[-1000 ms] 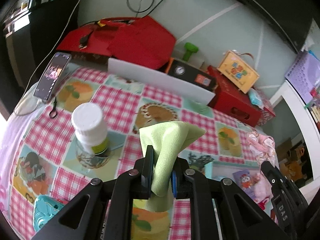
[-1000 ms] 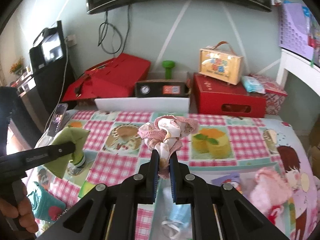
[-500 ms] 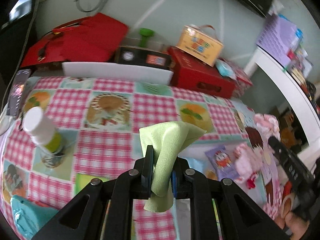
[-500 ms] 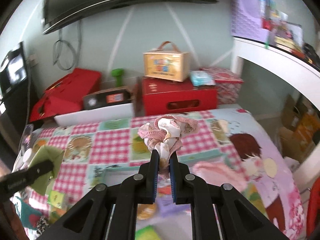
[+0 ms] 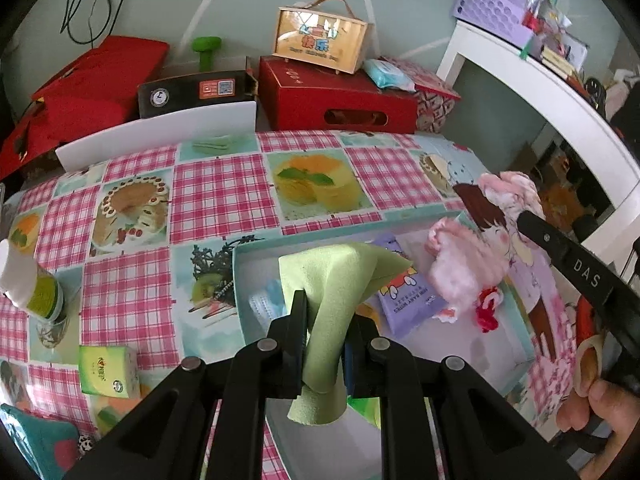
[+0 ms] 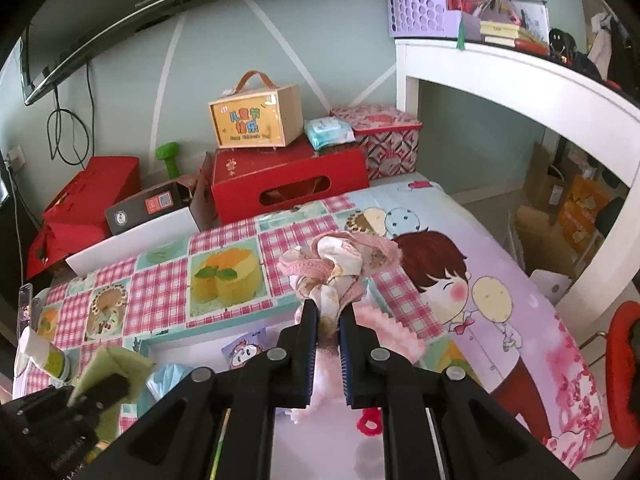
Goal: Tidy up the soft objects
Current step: 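Lift the green cloth and floral cloth and carry both over the white tray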
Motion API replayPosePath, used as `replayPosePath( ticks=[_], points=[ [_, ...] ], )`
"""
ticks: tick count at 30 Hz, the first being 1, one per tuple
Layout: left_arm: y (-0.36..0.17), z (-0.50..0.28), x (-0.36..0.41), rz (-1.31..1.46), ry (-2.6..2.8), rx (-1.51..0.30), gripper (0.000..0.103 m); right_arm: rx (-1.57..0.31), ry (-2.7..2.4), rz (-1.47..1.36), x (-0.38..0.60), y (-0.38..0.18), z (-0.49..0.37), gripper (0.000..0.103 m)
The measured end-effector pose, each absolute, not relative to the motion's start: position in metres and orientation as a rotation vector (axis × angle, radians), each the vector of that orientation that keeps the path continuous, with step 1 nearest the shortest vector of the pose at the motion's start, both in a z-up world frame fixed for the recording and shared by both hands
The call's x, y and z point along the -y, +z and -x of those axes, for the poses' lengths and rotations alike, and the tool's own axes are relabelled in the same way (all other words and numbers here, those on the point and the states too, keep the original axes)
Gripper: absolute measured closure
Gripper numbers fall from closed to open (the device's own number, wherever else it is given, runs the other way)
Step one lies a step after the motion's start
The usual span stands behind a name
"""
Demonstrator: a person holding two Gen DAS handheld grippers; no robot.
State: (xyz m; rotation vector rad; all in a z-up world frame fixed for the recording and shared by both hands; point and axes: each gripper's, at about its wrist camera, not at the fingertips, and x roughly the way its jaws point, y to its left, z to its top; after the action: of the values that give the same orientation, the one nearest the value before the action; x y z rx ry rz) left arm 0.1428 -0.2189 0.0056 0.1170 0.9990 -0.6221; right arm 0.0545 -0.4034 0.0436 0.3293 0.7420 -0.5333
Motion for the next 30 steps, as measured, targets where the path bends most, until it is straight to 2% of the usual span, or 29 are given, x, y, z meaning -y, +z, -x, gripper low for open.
replayPosePath(
  ticks=[11, 23, 30],
  points=[
    [-0.024, -0.153, 0.231, -0.147, -0.609, -1.044, 0.088, -0.881, -0.445, -0.339, 0.392, -0.004, -0.082, 0.092],
    [-0.039, -0.155, 0.24, -0.177, -0.607, -1.076, 0.088, -0.967, -0.419, -0.352, 0.389, -0.031, -0.094, 0.088],
    [-0.05, -0.157, 0.243, -0.199, -0.593, -1.115, 0.082, -1.018, -0.408, -0.321, 0.382, -0.038, -0.099, 0.088]
  ],
)
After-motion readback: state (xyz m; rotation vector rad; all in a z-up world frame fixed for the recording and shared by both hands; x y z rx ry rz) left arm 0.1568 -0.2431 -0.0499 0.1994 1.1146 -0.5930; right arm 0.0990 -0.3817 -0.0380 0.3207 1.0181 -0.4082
